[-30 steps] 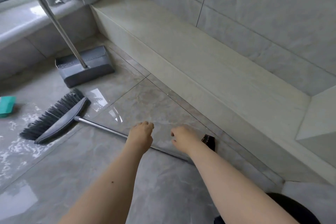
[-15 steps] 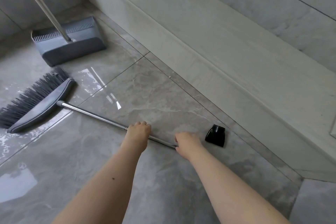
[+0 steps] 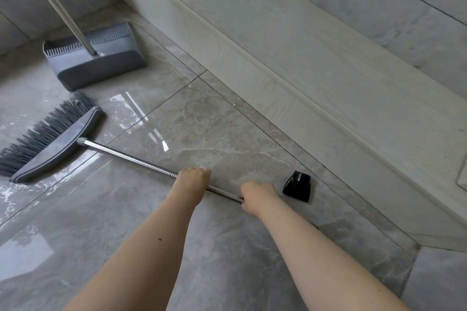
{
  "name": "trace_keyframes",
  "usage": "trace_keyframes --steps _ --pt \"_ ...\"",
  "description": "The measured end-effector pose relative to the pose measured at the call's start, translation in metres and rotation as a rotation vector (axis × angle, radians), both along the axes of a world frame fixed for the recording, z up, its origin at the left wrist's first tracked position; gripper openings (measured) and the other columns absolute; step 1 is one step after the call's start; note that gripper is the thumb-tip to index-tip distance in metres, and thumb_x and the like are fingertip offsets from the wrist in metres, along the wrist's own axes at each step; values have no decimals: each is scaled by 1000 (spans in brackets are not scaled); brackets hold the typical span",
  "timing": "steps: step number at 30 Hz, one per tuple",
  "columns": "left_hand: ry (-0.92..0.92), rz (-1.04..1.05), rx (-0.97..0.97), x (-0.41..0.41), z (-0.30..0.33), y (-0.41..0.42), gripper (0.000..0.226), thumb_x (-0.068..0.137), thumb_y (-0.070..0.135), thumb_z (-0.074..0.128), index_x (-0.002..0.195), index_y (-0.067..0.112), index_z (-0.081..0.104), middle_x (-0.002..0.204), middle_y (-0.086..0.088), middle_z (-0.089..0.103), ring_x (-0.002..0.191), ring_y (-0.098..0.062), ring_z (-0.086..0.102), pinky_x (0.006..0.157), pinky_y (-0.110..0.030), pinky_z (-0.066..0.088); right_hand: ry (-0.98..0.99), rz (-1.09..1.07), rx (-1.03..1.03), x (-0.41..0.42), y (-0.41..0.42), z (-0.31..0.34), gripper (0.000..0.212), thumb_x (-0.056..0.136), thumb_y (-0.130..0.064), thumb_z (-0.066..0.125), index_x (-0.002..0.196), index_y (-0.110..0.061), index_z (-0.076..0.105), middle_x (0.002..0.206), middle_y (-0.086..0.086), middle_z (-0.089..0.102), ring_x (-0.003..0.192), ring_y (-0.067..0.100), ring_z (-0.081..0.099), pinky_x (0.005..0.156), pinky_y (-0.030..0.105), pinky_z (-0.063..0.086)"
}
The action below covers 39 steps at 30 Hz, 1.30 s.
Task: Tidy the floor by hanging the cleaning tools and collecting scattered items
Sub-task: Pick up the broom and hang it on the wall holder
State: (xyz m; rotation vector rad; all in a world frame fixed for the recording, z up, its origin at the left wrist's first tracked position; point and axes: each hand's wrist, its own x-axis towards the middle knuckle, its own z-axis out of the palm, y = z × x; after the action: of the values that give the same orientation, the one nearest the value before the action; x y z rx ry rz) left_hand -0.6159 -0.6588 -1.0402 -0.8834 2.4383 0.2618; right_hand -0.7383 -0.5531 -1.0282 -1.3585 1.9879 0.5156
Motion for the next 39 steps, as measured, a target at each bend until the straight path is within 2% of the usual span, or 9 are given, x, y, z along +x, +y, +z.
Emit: trace_keyframes --steps 3,6,11,15,19,23,28,35,39 --pt "24 18 18 -6 21 -2 30 83 -8 44 101 16 44 113 -10 63 108 -30 60 83 -35 46 56 14 -8 -13 -7 24 26 91 -18 56 116 -10 63 123 11 64 115 30 61 92 34 49" --pt "52 0 0 -18 42 -7 38 83 -8 45 116 11 44 116 -10 62 110 -29 58 86 -35 46 150 36 -70 -33 -16 56 24 92 -21 57 112 -12 66 117 11 66 112 28 62 89 30 47" --pt "119 -56 -63 -40 86 -16 40 88 -5 45 125 8 42 124 -9 53 116 -27 53 87 -38 47 432 126 -355 -60 -24 112 24 94 -21 51 113 -16 66 115 5 57 114 25 46 91 33 36" --pt "207 -13 -80 -54 131 -27 37 88 -6 43 123 7 42 122 -11 53 114 -29 53 85 -38 46 467 46 -560 -74 -29 167 21 96 -20 47 107 -18 64 109 3 60 110 25 49 93 35 35" --pt "328 52 -76 -65 196 -35 33 91 -3 39 122 7 43 121 -12 53 113 -30 51 86 -38 44 621 -29 -857 -74 -33 245 4 78 -21 71 77 -24 69 78 -3 63 84 20 61 78 31 48" --pt "404 115 -79 -73 273 -30 31 91 -3 43 120 8 43 118 -11 53 108 -28 53 86 -37 47 605 -68 -956 -73 -41 327 13 78 -7 65 79 -20 69 80 1 62 85 25 58 79 35 47" --pt "421 136 -105 -79 384 -20 32 91 -4 43 121 8 42 120 -10 53 108 -27 53 82 -36 47 556 -85 -1002 -77 -41 435 15 90 -13 57 96 -22 68 93 -2 63 96 22 56 84 32 42" --pt "503 142 -167 -86 559 -15 34 88 -6 43 120 6 41 118 -9 53 105 -27 54 78 -36 47 641 -83 -1207 -79 -30 611 16 80 -34 73 79 -19 68 71 -5 68 72 16 62 66 28 47" --pt "548 146 -201 -86 654 -18 31 89 -5 42 117 7 42 115 -8 54 101 -27 54 73 -35 45 409 -394 -1269 -73 -34 706 25 92 -39 57 82 -17 64 71 -6 64 68 14 57 62 24 40"
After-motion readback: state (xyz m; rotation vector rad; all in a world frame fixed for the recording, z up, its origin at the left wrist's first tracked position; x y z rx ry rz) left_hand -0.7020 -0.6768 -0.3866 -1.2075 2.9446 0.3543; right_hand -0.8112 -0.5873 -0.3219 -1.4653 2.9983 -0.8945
